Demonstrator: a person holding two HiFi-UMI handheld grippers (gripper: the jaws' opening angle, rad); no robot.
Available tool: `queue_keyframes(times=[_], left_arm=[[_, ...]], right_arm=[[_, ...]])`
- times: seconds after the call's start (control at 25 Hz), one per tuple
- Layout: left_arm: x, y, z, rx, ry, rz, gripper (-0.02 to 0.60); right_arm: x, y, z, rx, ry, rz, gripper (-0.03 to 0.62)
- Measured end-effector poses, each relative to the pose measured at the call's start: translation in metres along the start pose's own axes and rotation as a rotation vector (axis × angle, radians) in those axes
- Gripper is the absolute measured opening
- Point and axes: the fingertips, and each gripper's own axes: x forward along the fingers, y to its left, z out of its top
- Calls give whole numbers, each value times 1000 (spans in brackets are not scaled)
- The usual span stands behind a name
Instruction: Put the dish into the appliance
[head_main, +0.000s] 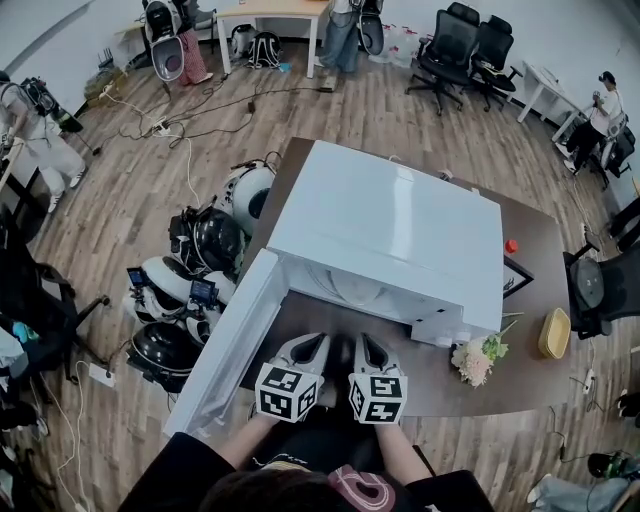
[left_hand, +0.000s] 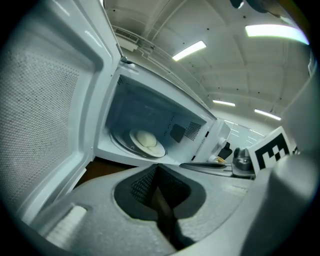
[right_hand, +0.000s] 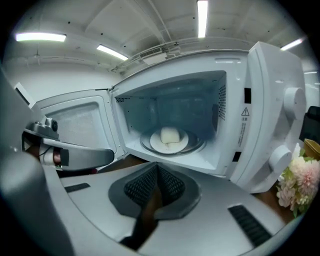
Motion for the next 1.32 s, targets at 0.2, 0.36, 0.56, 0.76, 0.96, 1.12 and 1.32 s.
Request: queue_keyframes(times=[0.2, 0.36, 0.56, 0.76, 0.96, 1.12, 1.32], left_arm=[[2, -2, -2, 18, 8, -8, 8], [3, -3, -3, 17, 10, -17, 8], [4, -6, -3, 19, 10, -24, 8], [5, -7, -3, 20, 10, -26, 8], [7, -9, -2, 20, 9, -25, 8], [7, -7, -2, 22, 6, -21, 8], [7, -7, 0, 21, 1, -17, 8]], right_arm=[[2, 3, -6, 0, 20, -1, 8], [3, 3, -2, -10, 11, -8, 6], [1, 2, -4, -6, 17, -14, 6], [1, 0, -5, 9, 17, -22, 6], [-1, -4, -5, 13, 9, -29, 6], [-1, -3, -5, 20, 3, -31, 6], [-1, -5, -2, 34, -6, -31, 6]])
